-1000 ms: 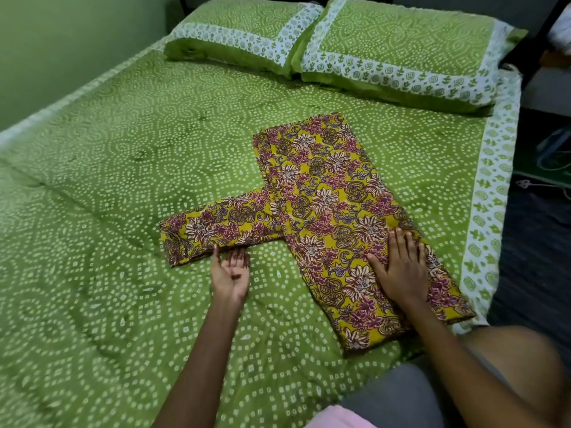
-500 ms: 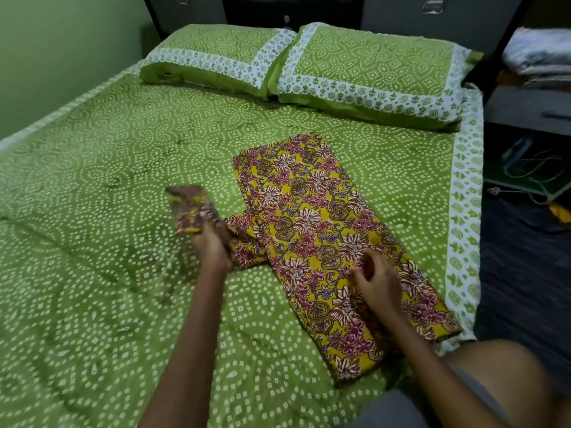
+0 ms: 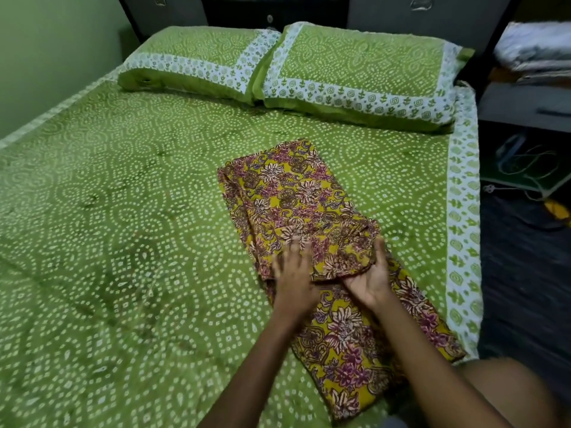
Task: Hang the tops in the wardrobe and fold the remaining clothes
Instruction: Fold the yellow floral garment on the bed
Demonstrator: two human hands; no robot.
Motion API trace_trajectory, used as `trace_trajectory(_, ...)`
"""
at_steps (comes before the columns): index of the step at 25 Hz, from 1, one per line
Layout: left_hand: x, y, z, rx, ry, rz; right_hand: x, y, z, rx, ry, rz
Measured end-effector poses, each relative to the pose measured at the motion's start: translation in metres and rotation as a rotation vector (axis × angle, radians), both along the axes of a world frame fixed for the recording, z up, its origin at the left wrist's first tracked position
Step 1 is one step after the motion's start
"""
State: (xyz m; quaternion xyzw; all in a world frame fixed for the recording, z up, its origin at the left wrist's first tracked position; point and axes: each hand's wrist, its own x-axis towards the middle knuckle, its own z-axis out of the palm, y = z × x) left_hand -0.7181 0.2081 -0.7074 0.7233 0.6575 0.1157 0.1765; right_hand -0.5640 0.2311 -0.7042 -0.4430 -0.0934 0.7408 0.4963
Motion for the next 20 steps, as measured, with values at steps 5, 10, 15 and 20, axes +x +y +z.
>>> trace_trajectory(5, -0.057, 0.021, -0.017, -0.009, 0.248, -0.011, -0.014, 0.031, 0.000, 0.063, -0.327, 0.175)
trace_trajectory(10, -0.092, 0.002, -0.026, 0.158, 0.023, 0.090, -0.022, 0.041, 0.015, 0.054, -0.352, 0.279)
trace_trajectory(15, -0.109, 0.017, -0.001, 0.143, -0.226, 0.084, -0.001, 0.049, 0.006, -0.052, -0.413, 0.081)
trace_trajectory(20, -0.115, 0.116, 0.026, -0.054, 0.048, -0.132, 0.004, 0.038, 0.005, -0.017, -0.405, 0.077)
